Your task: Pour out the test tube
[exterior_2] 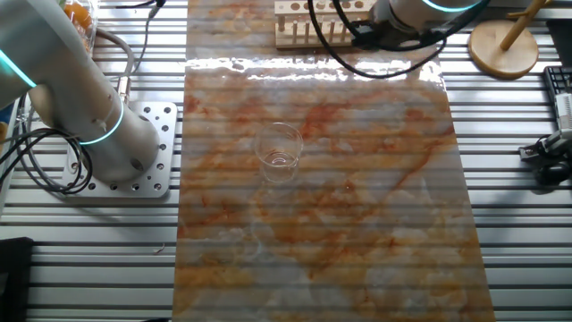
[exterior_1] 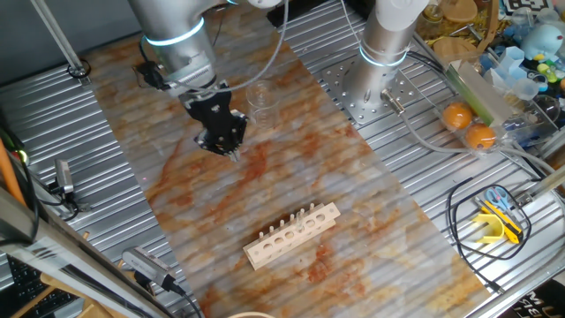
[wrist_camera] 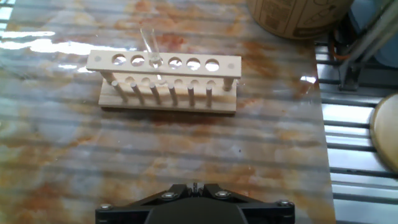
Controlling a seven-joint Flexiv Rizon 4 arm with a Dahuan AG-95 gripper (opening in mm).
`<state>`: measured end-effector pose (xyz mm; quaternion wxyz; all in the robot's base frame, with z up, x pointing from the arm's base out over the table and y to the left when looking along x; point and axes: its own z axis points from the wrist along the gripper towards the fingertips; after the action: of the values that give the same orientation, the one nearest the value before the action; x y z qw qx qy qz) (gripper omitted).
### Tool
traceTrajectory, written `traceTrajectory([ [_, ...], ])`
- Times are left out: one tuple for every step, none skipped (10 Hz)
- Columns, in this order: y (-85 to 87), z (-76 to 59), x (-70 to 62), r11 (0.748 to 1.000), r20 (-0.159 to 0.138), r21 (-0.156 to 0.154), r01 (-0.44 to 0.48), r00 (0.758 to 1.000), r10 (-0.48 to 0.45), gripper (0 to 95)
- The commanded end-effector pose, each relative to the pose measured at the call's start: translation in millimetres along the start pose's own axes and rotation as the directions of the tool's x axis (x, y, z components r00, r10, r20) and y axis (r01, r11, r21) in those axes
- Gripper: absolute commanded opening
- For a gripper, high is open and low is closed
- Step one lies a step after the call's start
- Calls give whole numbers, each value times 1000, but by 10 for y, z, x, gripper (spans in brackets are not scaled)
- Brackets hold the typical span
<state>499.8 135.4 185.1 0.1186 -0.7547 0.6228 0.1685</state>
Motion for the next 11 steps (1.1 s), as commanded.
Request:
traceTrajectory([
  [170,163,-180,992,47,-79,102,994,-98,0],
  [181,224,-241,980,84,-108,164,984,-156,0],
  [194,290,-304,960,121,-166,225,971,-206,190],
  [210,338,-362,938,150,-204,282,955,-254,190],
  [196,337,-388,919,171,-206,335,937,-304,190],
  [174,327,-429,901,186,-197,386,917,-352,190],
  [163,317,-464,893,188,-194,407,909,-373,190],
  [155,294,-517,886,186,-195,420,903,-387,380],
  [140,284,-553,885,185,-194,423,902,-391,380],
  [136,281,-564,885,179,-194,423,902,-392,190],
  [135,280,-566,886,174,-194,420,904,-390,190],
])
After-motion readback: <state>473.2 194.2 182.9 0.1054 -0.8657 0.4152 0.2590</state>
